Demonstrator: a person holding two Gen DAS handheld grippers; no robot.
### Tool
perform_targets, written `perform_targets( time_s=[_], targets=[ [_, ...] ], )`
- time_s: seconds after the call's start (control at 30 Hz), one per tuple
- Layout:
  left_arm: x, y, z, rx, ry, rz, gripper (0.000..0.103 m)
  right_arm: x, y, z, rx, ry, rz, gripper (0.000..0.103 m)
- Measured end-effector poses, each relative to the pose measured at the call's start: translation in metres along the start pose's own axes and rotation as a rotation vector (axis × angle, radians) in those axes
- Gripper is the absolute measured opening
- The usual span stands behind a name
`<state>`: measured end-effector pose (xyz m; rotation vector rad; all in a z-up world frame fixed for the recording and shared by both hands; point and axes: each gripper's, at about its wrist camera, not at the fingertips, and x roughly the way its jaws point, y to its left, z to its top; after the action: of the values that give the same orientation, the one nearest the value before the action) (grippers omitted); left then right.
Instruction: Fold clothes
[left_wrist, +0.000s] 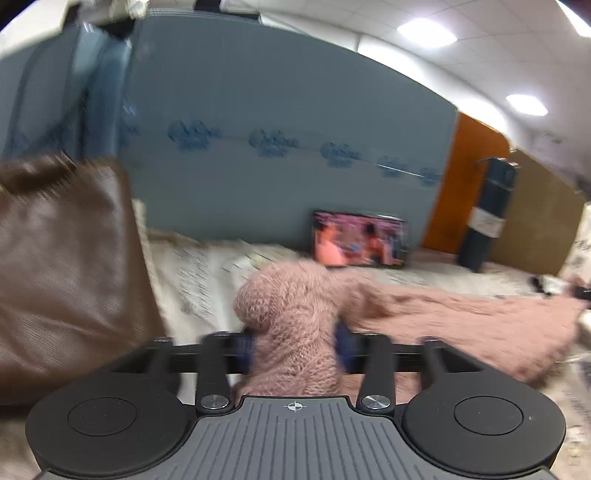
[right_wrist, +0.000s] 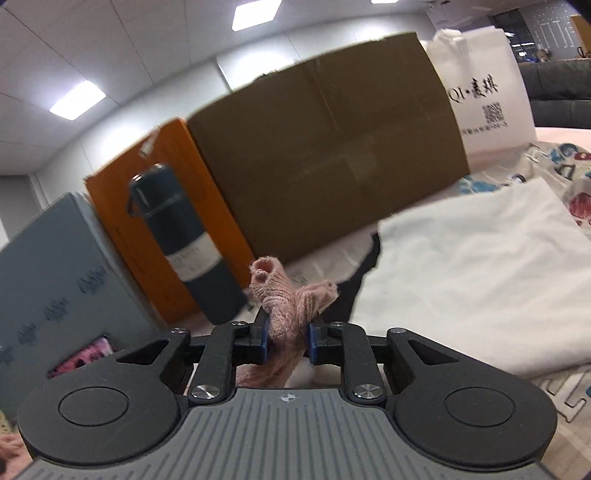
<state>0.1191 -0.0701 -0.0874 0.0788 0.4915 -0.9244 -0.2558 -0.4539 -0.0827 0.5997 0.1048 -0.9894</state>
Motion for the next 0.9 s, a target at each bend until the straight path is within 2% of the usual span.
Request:
perform_targets(
  time_s=[0.03,0.1,0.2,0.23,0.3,0.37,0.4,0.47,0.5,0.53,0.63,0.73,0.8,0.83,0.87,0.9],
  targets=[
    [-0.002,-0.002,0.000,0.021,-0.021,0.051,0.071,-0.001,0.000,-0.001,-0.009,-0.011,-0.047,0.032],
    [-0.007,-0.004,0.002,0.066,-0.059,0.114,0.079,-0.001,-0.003,-0.001,-0.040,-0.052,-0.150,0.037],
    [-0.012,-0.006,0.012,0.136,-0.115,0.128,0.088,-0.008,-0.006,-0.002,-0.038,-0.108,-0.193,0.044],
    [-0.014,-0.007,0.016,0.160,-0.133,0.132,0.090,-0.013,-0.009,0.000,-0.019,-0.115,-0.155,0.048],
    [-0.013,-0.012,0.022,0.237,-0.154,0.070,0.092,-0.020,-0.008,0.002,0.009,-0.107,-0.052,0.054],
    [-0.006,-0.017,0.028,0.312,-0.124,-0.036,0.093,-0.026,-0.008,0.004,0.037,-0.099,0.052,0.060],
    [0.001,-0.020,0.030,0.331,-0.086,-0.059,0.093,-0.028,-0.008,0.005,0.050,-0.088,0.105,0.062],
    [0.013,-0.025,0.032,0.352,-0.019,-0.099,0.093,-0.029,-0.005,0.004,0.066,-0.027,0.215,0.075],
    [0.018,-0.026,0.032,0.355,0.007,-0.119,0.093,-0.027,-0.003,0.003,0.062,0.009,0.253,0.078],
    [0.023,-0.028,0.032,0.359,0.033,-0.138,0.093,-0.023,-0.001,0.003,0.052,0.045,0.269,0.080],
    [0.035,-0.028,0.026,0.349,0.109,-0.223,0.092,-0.013,0.001,0.000,0.034,0.129,0.224,0.082],
    [0.042,-0.023,0.014,0.326,0.148,-0.323,0.091,-0.004,-0.001,-0.005,0.031,0.165,0.179,0.081],
    [0.043,-0.020,0.007,0.318,0.147,-0.343,0.069,-0.005,0.001,-0.006,0.017,0.156,0.180,0.081],
    [0.041,-0.019,0.005,0.320,0.141,-0.343,0.044,-0.006,0.001,-0.006,0.005,0.147,0.182,0.082],
    [0.036,-0.018,0.003,0.327,0.120,-0.341,0.030,-0.007,0.002,-0.006,-0.007,0.140,0.184,0.082],
    [0.031,-0.018,0.002,0.334,0.099,-0.340,0.025,-0.007,0.004,-0.007,-0.021,0.137,0.184,0.083]
  ],
)
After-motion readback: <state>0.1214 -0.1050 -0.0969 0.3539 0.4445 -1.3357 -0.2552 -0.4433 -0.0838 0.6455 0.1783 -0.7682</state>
